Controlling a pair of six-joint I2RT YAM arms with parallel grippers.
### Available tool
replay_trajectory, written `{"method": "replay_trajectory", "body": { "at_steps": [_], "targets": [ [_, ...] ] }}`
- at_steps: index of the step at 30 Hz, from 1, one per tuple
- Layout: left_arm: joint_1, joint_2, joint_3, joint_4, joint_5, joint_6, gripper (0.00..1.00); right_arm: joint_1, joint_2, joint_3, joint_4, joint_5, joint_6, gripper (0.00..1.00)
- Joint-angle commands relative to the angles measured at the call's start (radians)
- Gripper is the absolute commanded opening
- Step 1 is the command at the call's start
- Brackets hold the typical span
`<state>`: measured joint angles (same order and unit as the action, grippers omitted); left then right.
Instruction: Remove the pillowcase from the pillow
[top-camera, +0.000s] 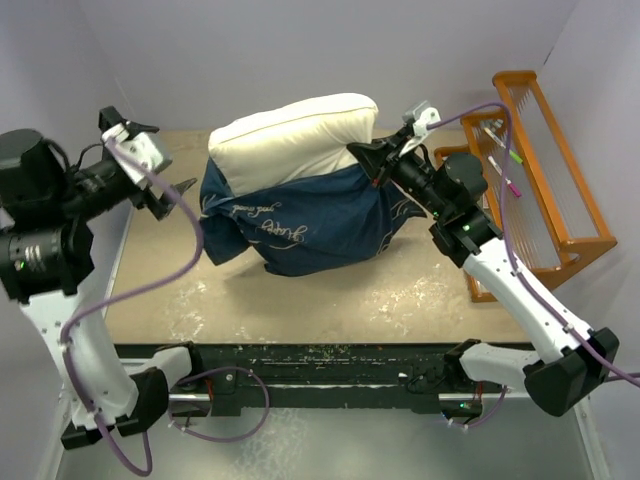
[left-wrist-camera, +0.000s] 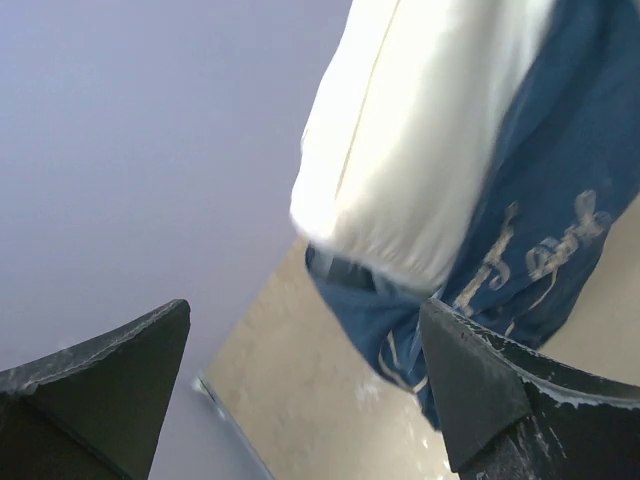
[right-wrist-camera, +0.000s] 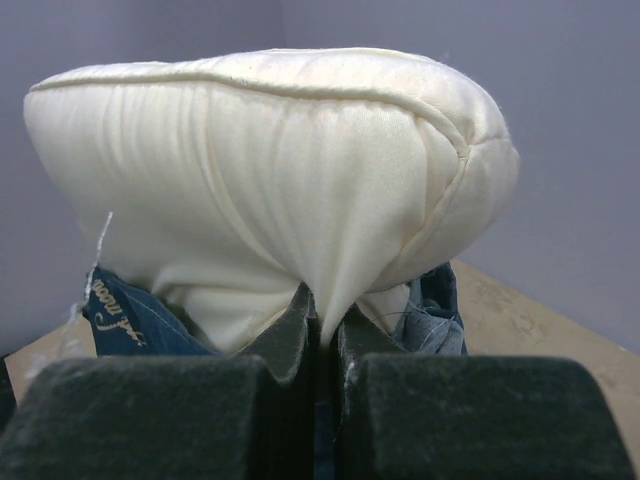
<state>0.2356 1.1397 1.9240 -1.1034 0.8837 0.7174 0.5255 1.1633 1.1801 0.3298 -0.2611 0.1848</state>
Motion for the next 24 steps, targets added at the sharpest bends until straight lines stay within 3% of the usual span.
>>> {"method": "replay_trajectory", "body": {
  "at_steps": [1,7,9,13,21,23,24],
  "targets": [
    [0.004,0.002,0.088,0.019,0.191,-0.074,0.99,0.048,0.027,0.094,0.140,-0.022,0.007,0.00],
    [-0.004,0.077,0.086,0.052,0.260,-0.146,0.99,0.206,0.120,0.175,0.103,0.028,-0.055,0.00],
    [-0.035,0.101,0.081,0.047,0.223,-0.150,0.99,0.241,0.153,0.205,0.098,0.034,-0.060,0.00],
    [-0.219,0.139,0.052,0.035,0.038,-0.136,0.99,0.279,0.204,0.250,0.096,0.033,-0.065,0.00],
    [-0.265,0.191,0.021,-0.010,0.029,-0.130,0.99,0.291,0.229,0.271,0.079,0.031,-0.069,0.00],
    [-0.285,0.199,0.005,-0.026,0.024,-0.140,0.88,0.292,0.231,0.274,0.072,0.037,-0.070,0.00],
    [-0.294,0.199,-0.012,-0.028,0.011,-0.148,0.77,0.291,0.232,0.277,0.068,0.047,-0.068,0.00]
  ]
}}
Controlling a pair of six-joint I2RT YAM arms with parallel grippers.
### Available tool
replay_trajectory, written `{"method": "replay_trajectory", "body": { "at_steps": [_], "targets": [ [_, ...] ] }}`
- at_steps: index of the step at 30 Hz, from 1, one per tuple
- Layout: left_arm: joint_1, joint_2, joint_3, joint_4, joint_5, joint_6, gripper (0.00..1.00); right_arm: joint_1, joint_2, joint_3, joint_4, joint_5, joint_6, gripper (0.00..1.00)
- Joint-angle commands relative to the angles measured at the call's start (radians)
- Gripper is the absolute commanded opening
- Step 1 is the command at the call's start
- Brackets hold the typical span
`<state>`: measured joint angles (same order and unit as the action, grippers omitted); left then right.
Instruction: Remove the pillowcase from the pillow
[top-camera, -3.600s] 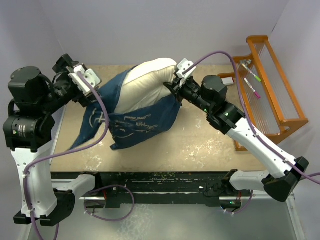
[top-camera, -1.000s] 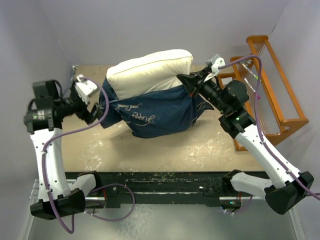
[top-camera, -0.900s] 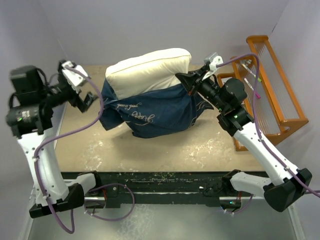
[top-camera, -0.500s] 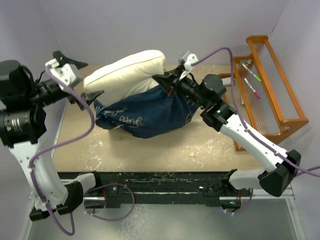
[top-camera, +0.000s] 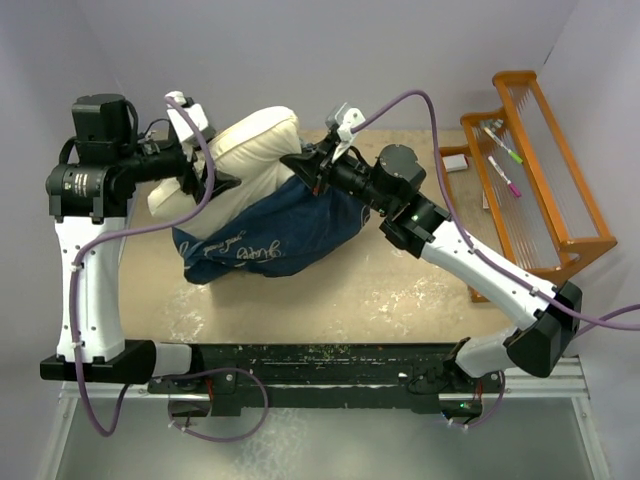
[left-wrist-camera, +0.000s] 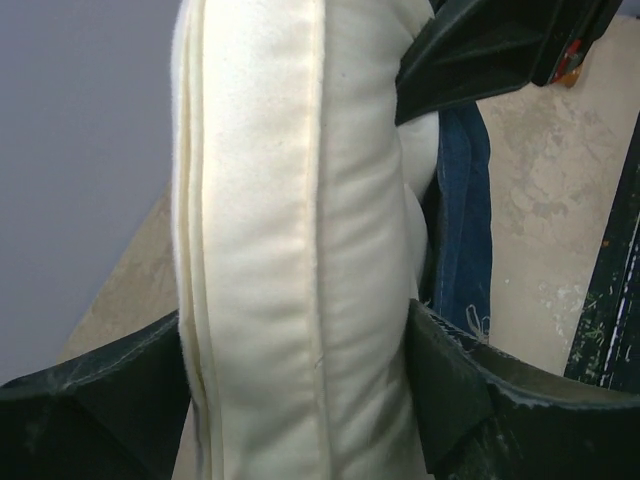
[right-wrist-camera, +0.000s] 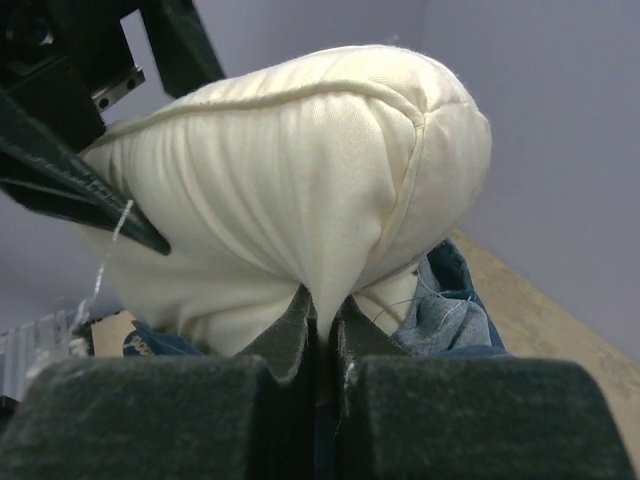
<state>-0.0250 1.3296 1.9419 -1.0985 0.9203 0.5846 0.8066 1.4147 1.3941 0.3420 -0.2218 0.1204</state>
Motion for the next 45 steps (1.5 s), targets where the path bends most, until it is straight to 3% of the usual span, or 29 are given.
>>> {"method": "replay_trajectory", "body": {
  "at_steps": [1,2,4,6,11,16,21,28,33,36,45],
  "targets": [
    [-0.039,0.007,-0.047,-0.026,-0.038,-0.023,0.63,0.011,-0.019,0.062,0.051,0.020,0.002,0.00],
    [-0.041,0.005,-0.062,-0.021,-0.047,-0.027,0.44,0.010,-0.019,0.063,0.042,0.035,0.010,0.00],
    [-0.041,-0.010,-0.080,-0.013,-0.070,-0.028,0.15,0.010,-0.012,0.071,-0.002,0.051,0.040,0.13],
    [-0.041,-0.032,-0.093,-0.007,-0.089,-0.020,0.00,-0.008,-0.003,0.093,-0.067,0.081,0.059,0.36],
    [-0.041,-0.078,-0.089,-0.006,-0.111,-0.002,0.00,-0.126,-0.014,0.061,-0.164,0.060,0.174,0.70],
    [-0.041,-0.080,-0.058,-0.045,-0.105,0.012,0.00,-0.208,-0.061,-0.040,-0.139,0.024,0.251,0.76],
    [-0.041,-0.100,-0.053,-0.063,-0.095,0.037,0.00,-0.215,-0.056,-0.053,-0.162,0.012,0.260,0.70],
    [-0.041,-0.112,-0.049,-0.091,-0.095,0.069,0.00,-0.220,-0.054,-0.075,-0.130,-0.003,0.290,0.55],
    [-0.041,-0.115,-0.033,-0.098,-0.097,0.075,0.00,-0.234,-0.050,-0.096,-0.105,0.003,0.308,0.24],
    [-0.041,-0.113,-0.016,-0.107,-0.102,0.078,0.00,-0.264,-0.046,-0.110,-0.096,0.027,0.324,0.00],
    [-0.041,-0.130,0.014,-0.094,-0.115,0.079,0.00,-0.391,-0.014,-0.223,-0.121,0.139,0.348,0.00]
  ]
}}
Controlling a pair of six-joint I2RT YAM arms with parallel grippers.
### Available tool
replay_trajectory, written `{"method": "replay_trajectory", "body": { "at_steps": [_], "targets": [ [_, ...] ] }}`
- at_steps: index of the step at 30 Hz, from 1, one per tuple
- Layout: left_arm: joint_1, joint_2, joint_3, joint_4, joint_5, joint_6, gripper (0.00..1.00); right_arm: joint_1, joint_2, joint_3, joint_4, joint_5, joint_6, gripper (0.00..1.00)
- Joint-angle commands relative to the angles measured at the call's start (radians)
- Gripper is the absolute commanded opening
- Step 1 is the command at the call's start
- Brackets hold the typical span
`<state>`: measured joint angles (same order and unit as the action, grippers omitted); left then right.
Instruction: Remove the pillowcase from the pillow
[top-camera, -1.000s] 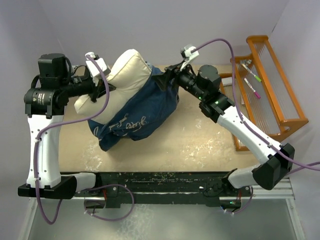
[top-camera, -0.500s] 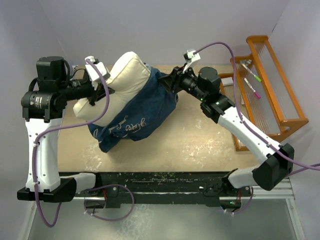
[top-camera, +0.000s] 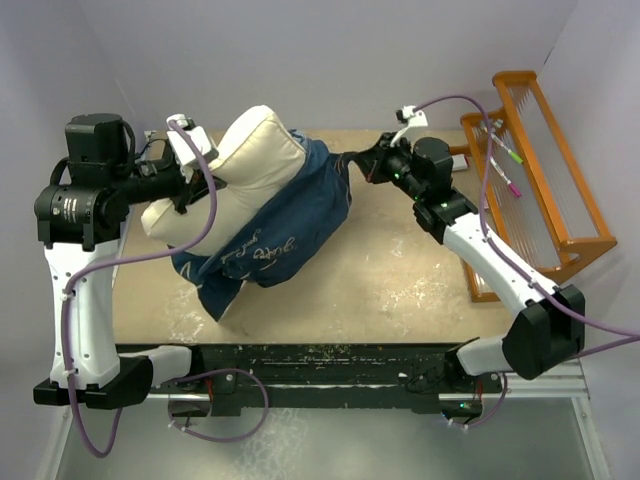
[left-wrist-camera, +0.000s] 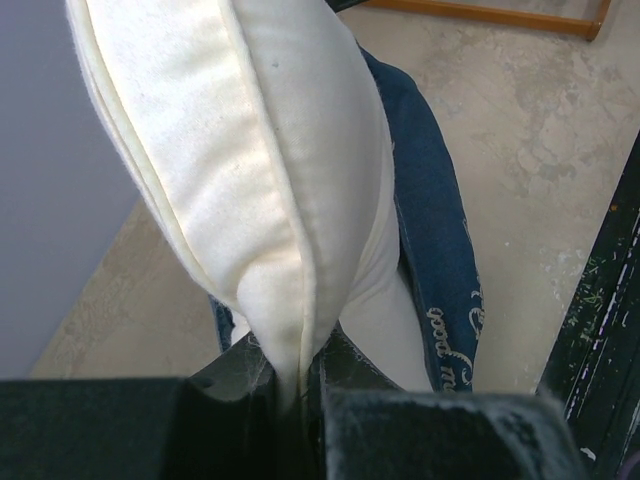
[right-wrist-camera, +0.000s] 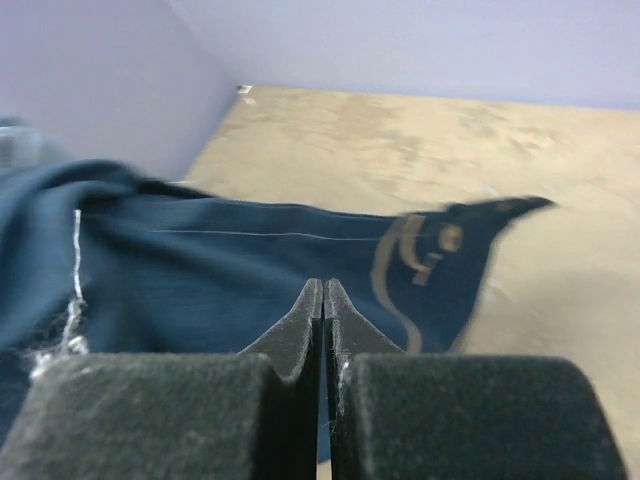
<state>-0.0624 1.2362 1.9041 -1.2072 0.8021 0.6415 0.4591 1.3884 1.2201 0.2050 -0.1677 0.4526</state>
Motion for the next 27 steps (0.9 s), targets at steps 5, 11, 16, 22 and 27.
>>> {"method": "replay_trajectory", "body": {
  "at_steps": [5,11,16,22,27],
  "targets": [
    [-0.004,-0.052,0.074,0.064,-0.008,0.002,0.00,-0.051,0.076,-0.189,0.031,0.125,0.016,0.00],
    [-0.004,-0.049,0.051,0.030,0.002,0.045,0.00,-0.051,-0.033,-0.182,0.099,-0.003,0.009,0.30],
    [-0.004,-0.070,-0.011,0.031,0.005,0.091,0.00,-0.050,-0.121,0.010,0.083,-0.095,0.093,0.75],
    [-0.004,-0.073,-0.030,0.008,0.024,0.123,0.00,0.011,-0.058,0.155,0.085,-0.151,0.203,0.85],
    [-0.004,-0.071,-0.023,-0.025,0.036,0.138,0.00,0.144,0.045,0.281,0.019,-0.070,0.150,0.89]
  ]
}}
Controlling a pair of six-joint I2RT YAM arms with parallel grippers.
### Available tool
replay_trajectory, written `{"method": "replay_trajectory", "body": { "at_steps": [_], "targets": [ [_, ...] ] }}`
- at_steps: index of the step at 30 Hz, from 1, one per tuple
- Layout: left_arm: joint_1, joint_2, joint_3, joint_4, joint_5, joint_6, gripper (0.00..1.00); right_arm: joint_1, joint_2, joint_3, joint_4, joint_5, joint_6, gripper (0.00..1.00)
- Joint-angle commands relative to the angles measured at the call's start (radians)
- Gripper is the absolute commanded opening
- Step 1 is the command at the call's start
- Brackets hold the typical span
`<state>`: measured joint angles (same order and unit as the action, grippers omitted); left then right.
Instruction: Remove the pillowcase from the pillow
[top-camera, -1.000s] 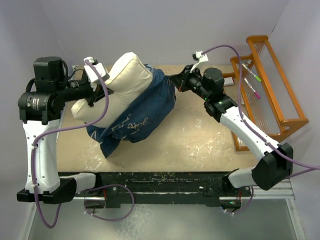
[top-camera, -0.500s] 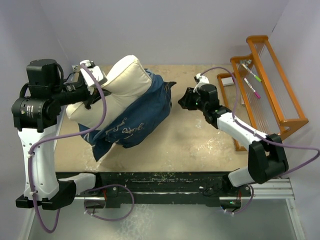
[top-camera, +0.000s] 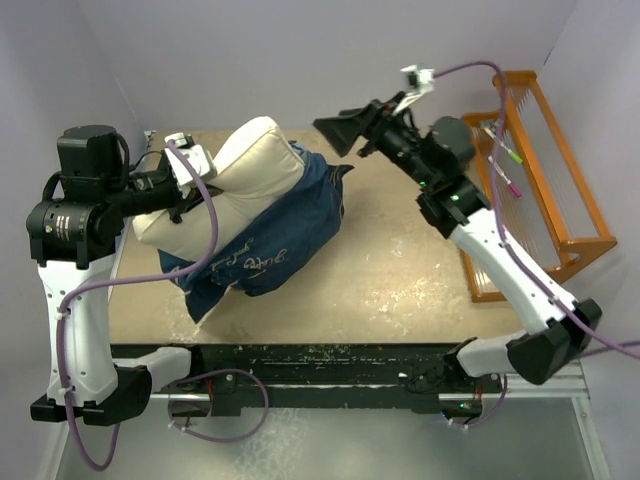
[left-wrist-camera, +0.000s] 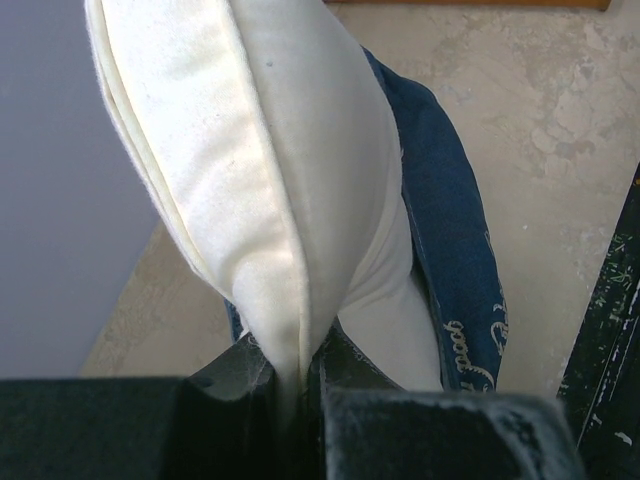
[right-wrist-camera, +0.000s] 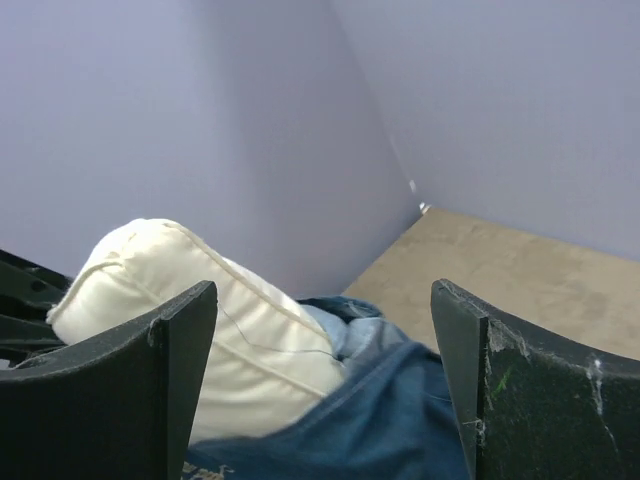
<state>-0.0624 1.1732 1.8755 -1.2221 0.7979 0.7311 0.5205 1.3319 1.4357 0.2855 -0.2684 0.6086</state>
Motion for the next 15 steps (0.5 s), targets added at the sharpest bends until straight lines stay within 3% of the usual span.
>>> {"method": "replay_trajectory", "body": {
  "at_steps": [1,6,15],
  "targets": [
    [-0.004,-0.007,0.011,-0.020,0.045,0.049,0.00,0.090,0.118,0.077,-0.058,0.034,-0.007,0.89],
    [-0.004,0.001,0.033,-0.094,0.083,0.053,0.00,0.095,0.165,0.087,-0.010,0.036,0.006,0.88],
    [-0.004,0.005,0.037,-0.203,0.152,0.062,0.00,0.093,0.249,0.093,0.012,-0.052,0.033,0.71]
  ]
}}
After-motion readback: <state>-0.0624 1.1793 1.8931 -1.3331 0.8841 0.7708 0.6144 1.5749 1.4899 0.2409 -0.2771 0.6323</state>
